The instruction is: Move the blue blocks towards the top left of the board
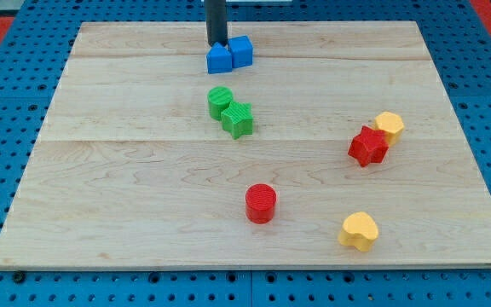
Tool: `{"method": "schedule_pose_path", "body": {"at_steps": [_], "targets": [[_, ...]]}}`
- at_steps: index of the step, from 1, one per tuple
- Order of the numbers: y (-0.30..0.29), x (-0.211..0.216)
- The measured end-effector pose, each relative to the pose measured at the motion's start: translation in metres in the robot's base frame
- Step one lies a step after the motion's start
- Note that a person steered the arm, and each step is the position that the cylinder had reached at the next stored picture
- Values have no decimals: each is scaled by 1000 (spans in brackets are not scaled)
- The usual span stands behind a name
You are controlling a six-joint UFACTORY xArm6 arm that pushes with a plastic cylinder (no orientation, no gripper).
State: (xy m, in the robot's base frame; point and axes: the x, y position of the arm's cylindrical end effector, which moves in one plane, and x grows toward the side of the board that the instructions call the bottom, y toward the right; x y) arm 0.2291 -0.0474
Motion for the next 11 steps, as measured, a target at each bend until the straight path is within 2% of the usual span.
{"method": "schedule_pose_path", "body": {"at_steps": [1, 2, 3, 4, 5, 6, 7, 8, 9, 11], "targets": [[0, -20], [13, -8], [14, 30], [12, 27], [-11, -1], [6, 8], [57, 5], [79, 33], [65, 54], [-71, 42]]}}
